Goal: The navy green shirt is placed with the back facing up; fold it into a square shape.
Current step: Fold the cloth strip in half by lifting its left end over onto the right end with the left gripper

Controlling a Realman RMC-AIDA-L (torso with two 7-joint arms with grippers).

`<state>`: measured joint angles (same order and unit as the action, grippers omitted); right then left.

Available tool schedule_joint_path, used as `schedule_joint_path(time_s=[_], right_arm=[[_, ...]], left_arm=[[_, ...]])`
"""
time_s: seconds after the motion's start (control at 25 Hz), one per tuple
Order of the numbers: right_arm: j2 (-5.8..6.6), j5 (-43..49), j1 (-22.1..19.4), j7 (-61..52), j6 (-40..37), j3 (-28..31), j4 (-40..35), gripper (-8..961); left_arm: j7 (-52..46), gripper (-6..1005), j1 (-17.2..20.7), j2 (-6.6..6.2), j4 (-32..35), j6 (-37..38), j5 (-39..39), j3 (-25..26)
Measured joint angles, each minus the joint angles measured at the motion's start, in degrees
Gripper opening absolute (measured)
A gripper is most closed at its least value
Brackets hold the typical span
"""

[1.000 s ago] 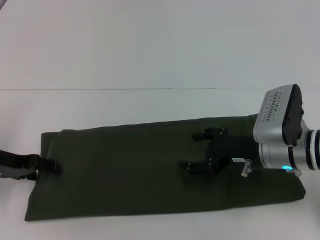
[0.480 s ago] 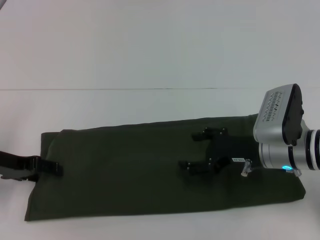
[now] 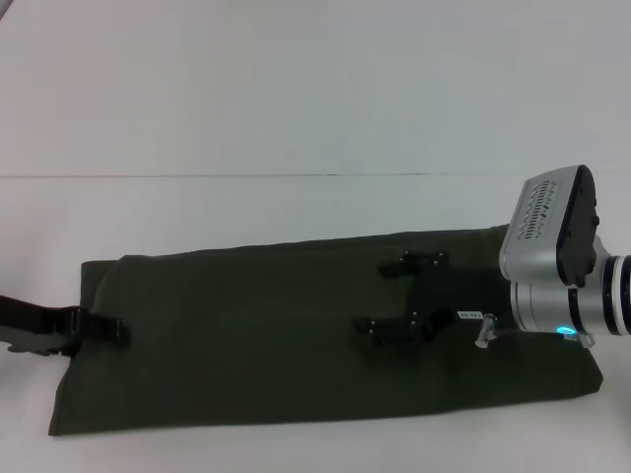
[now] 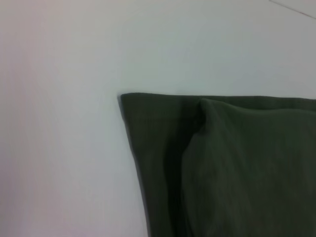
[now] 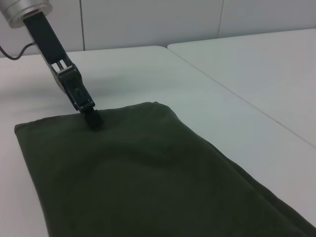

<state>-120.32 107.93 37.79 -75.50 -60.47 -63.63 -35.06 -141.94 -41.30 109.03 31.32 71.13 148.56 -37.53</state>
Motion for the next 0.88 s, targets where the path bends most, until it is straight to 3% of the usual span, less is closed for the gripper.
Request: schedule_joint_path(time_s=[0.88], right_arm=[[0.00,0.00,0.00,0.00,0.00,0.00,0.00,909]], left_arm=[[0.06,746,-1.32,1.94,-0.38,-0.86,-0.47,0.23]])
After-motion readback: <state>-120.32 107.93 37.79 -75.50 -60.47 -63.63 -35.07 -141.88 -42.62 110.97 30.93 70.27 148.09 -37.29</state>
